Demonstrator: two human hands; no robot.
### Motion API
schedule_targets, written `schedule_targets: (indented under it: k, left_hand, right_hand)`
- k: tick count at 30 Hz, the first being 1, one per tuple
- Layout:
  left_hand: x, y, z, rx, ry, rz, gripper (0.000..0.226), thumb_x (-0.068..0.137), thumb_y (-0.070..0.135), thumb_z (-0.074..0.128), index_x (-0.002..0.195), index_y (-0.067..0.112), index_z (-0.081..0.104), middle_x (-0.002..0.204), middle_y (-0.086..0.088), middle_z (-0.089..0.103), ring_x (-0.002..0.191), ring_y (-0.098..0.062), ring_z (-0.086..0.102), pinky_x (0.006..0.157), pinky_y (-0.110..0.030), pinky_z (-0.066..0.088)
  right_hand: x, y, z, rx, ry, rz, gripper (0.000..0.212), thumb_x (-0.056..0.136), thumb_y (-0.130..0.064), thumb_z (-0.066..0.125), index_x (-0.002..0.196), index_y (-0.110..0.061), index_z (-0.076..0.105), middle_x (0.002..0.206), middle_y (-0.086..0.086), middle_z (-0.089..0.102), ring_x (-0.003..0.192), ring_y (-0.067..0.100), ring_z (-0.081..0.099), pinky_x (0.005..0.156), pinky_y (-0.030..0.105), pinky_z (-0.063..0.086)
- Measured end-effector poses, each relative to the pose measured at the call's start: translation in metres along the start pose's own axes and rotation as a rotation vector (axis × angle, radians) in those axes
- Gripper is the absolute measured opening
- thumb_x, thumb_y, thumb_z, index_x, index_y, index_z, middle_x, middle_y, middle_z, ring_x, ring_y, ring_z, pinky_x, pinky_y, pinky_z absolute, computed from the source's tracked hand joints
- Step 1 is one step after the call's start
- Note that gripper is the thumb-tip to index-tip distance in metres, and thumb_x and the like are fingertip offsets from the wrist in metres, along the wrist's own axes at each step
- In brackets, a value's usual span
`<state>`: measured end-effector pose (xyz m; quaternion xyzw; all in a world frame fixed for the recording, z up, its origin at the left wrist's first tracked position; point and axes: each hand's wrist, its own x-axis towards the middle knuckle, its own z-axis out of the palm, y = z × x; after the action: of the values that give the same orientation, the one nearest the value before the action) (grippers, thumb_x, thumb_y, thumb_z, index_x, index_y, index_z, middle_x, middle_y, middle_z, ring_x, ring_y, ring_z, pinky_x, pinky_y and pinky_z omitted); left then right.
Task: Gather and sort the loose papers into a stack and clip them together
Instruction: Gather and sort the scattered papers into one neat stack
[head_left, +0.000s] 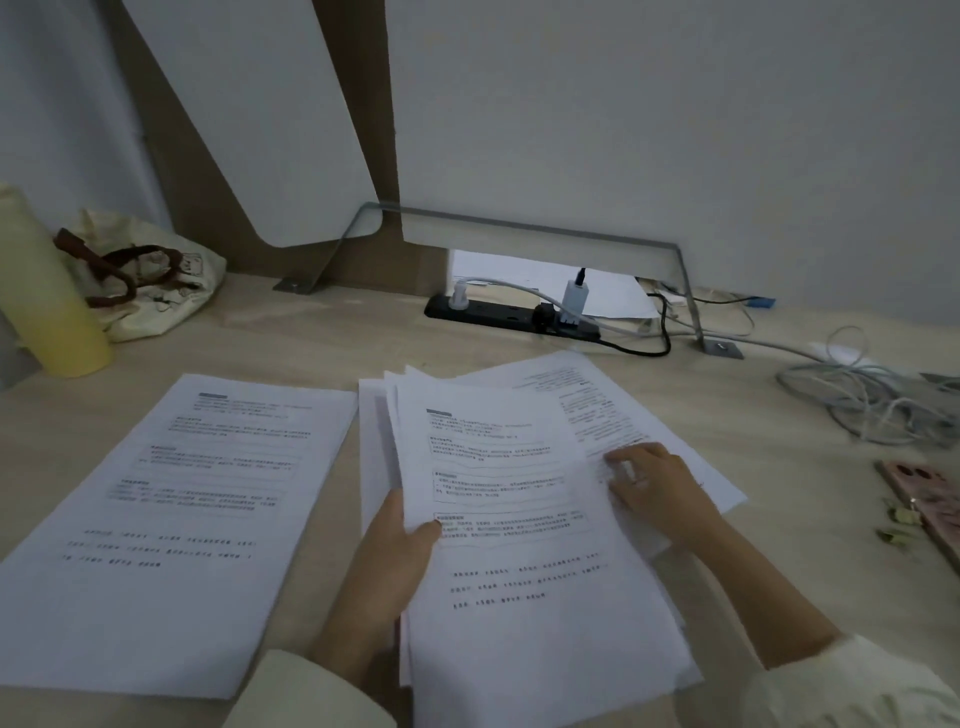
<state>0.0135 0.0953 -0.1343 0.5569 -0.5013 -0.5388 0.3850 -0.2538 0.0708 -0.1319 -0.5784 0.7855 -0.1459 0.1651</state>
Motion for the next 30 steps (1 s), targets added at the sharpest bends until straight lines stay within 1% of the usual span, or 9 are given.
schedule_targets:
  k: [3,7,12,16,19,21,23,25,30]
  left_hand:
    - [-0.005,0.016,-0.029,0.087,0.124,0.128,0.036,0.091,0.004,0.050,0.122,0.021,0.051,0.114,-0.001,0.059,0.094,-0.012,0.056,0.076,-0.022,0.042]
    - [-0.016,0.020,-0.090,0.039,0.233,0.115,0.034,0.090,0.002,0.050,0.114,0.026,0.048,0.115,-0.003,0.056,0.102,-0.022,0.053,0.086,-0.034,0.038]
    - [-0.018,-0.002,-0.138,0.015,0.329,0.021,0.045,0.090,0.002,0.051,0.133,0.015,0.046,0.131,-0.008,0.053,0.116,-0.030,0.051,0.099,-0.044,0.038]
    - [-0.017,-0.018,-0.146,-0.002,0.361,0.006,0.046,0.092,0.004,0.050,0.136,0.016,0.043,0.126,-0.003,0.052,0.112,-0.025,0.050,0.096,-0.041,0.037]
    - [-0.018,-0.026,-0.155,-0.054,0.318,-0.018,0.047,0.092,0.005,0.050,0.136,0.017,0.045,0.133,-0.006,0.053,0.120,-0.030,0.050,0.100,-0.044,0.038]
    - [-0.021,-0.029,-0.162,-0.134,0.245,-0.013,0.044,0.091,0.006,0.051,0.131,0.023,0.052,0.129,-0.003,0.060,0.117,-0.029,0.055,0.099,-0.048,0.041]
    - [-0.025,-0.028,-0.168,-0.184,0.202,0.024,0.041,0.088,0.011,0.054,0.125,0.027,0.057,0.121,0.002,0.066,0.108,-0.022,0.063,0.092,-0.045,0.046]
    - [-0.025,-0.026,-0.170,-0.174,0.204,0.064,0.042,0.087,0.014,0.055,0.126,0.030,0.056,0.122,0.004,0.065,0.108,-0.020,0.063,0.094,-0.045,0.045]
    - [-0.021,-0.035,-0.170,-0.131,0.242,-0.016,0.042,0.090,0.013,0.054,0.129,0.028,0.052,0.123,0.001,0.062,0.111,-0.025,0.058,0.102,-0.051,0.040]
  right_hand:
    - [0.002,0.013,-0.018,0.043,0.112,0.186,0.052,0.085,-0.032,0.062,0.131,-0.013,0.048,0.133,0.019,0.045,0.122,0.034,0.043,0.096,0.039,0.040]
    - [0.000,0.025,-0.028,-0.048,0.104,0.351,0.074,0.082,-0.044,0.063,0.137,-0.003,0.034,0.137,0.023,0.038,0.129,0.037,0.032,0.100,0.042,0.035]
    - [0.008,0.030,-0.033,0.028,0.062,0.505,0.079,0.073,-0.046,0.072,0.128,0.001,0.041,0.131,0.023,0.047,0.122,0.037,0.043,0.098,0.041,0.038]
    - [0.003,0.025,-0.027,0.239,0.110,0.417,0.046,0.084,-0.021,0.064,0.119,0.007,0.052,0.112,0.025,0.059,0.090,0.031,0.053,0.075,0.036,0.042]
    - [-0.004,0.016,-0.033,0.553,0.310,0.314,0.030,0.088,-0.008,0.053,0.115,0.005,0.054,0.116,0.029,0.058,0.094,0.034,0.055,0.077,0.040,0.043]
    - [-0.013,0.006,-0.045,0.894,0.385,0.275,0.023,0.088,-0.006,0.052,0.109,0.002,0.055,0.110,0.027,0.059,0.087,0.030,0.055,0.068,0.035,0.048]
    - [-0.024,-0.005,-0.054,1.222,0.337,0.232,0.028,0.089,-0.006,0.053,0.117,-0.001,0.053,0.101,0.015,0.062,0.080,0.025,0.060,0.055,0.025,0.056]
    - [-0.036,-0.017,-0.060,1.379,0.222,0.203,0.028,0.089,-0.007,0.054,0.117,-0.003,0.053,0.095,0.007,0.066,0.072,0.020,0.067,0.050,0.019,0.056]
    - [-0.051,-0.039,-0.067,1.384,-0.195,0.044,0.020,0.089,-0.007,0.048,0.103,-0.010,0.062,0.087,0.004,0.076,0.071,0.016,0.073,0.061,0.026,0.060]
